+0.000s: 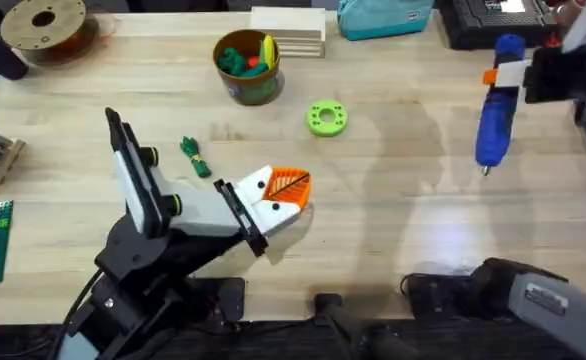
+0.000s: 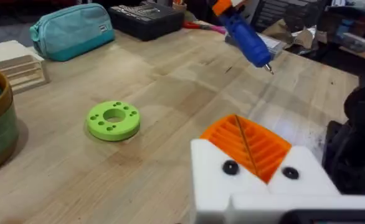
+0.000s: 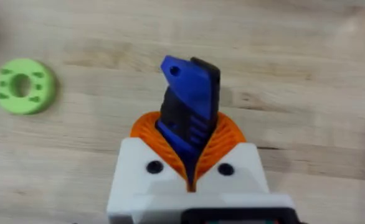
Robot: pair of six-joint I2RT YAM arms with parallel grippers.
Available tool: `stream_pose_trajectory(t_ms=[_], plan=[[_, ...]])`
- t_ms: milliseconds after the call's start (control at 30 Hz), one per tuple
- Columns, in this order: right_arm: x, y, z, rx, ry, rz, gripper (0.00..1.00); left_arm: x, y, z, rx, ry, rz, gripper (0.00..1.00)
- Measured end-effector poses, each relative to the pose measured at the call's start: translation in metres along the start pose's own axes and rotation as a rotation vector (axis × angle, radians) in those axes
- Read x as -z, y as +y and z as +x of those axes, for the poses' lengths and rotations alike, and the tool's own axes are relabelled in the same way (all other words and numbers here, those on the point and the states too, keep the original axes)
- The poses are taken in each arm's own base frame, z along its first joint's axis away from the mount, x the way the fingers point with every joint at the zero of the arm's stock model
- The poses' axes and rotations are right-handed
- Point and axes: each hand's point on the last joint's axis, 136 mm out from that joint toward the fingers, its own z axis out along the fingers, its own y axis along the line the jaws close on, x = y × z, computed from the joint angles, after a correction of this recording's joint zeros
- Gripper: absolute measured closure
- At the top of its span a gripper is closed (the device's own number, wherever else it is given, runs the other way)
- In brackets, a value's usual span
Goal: Pick up the gripper from the table and insert it into the empty holder that is missing its gripper. Then pick up a screw, insert it into the mounting hole, and use the screwdriver to tighten it. Finally, clean up the table by picking up the vegetable and placing it into the bucket.
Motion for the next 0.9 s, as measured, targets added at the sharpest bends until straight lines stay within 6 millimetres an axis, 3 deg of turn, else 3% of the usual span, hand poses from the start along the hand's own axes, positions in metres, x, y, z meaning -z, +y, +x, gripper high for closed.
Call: stream_pose_trajectory(t_ms=[233,367,533,700,733,900], plan=[[0.028,0.048,0.008,-0.045,-0.211,-0.15,0.971,0.0,0.0,0.0,0.0,0.0,0.0,0.997],[0.053,0.089,-0.007,-0.022,-0.375,-0.28,0.971,0.0,0.0,0.0,0.0,0.0,0.0,0.997],[0.099,0.148,-0.033,0.082,-0.59,-0.471,0.971,0.0,0.0,0.0,0.0,0.0,0.0,0.997],[0.127,0.208,-0.041,0.205,-0.717,-0.682,0.971,0.0,0.0,0.0,0.0,0.0,0.0,0.997],[0.142,0.242,-0.046,0.27,-0.793,-0.795,0.971,0.0,0.0,0.0,0.0,0.0,0.0,0.997],[0.174,0.286,-0.057,0.328,-0.936,-0.964,0.971,0.0,0.0,0.0,0.0,0.0,0.0,0.997]])
